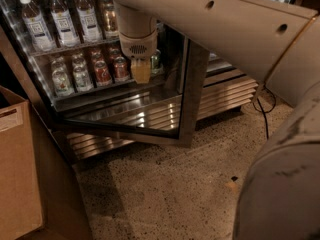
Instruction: Close left fridge door
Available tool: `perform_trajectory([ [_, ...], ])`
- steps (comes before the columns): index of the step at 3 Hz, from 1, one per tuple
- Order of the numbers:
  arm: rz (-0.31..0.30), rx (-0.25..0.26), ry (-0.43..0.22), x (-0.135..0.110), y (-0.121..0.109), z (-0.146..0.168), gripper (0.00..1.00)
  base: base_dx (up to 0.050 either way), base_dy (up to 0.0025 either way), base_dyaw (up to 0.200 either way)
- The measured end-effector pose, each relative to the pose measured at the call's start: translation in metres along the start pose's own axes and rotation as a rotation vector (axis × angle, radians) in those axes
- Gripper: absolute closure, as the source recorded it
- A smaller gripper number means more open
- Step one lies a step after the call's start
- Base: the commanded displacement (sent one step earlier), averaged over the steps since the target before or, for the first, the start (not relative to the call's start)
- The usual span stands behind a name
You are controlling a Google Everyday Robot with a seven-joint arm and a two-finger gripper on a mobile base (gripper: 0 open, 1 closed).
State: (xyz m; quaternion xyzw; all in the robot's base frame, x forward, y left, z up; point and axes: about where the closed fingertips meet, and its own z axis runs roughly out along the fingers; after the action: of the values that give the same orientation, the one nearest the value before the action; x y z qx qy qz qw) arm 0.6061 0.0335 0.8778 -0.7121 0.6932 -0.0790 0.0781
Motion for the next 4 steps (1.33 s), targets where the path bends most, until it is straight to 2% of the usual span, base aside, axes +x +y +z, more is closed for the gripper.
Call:
perform_trajectory([
  [1, 0.0, 0.0, 0.0, 0.0, 0.0, 0.0, 1.0, 0.043, -0.00212, -0.098],
  [4, 0.0, 0.0, 0.0, 0.0, 0.0, 0.0, 1.0, 0.049, 0.00002, 0.0],
])
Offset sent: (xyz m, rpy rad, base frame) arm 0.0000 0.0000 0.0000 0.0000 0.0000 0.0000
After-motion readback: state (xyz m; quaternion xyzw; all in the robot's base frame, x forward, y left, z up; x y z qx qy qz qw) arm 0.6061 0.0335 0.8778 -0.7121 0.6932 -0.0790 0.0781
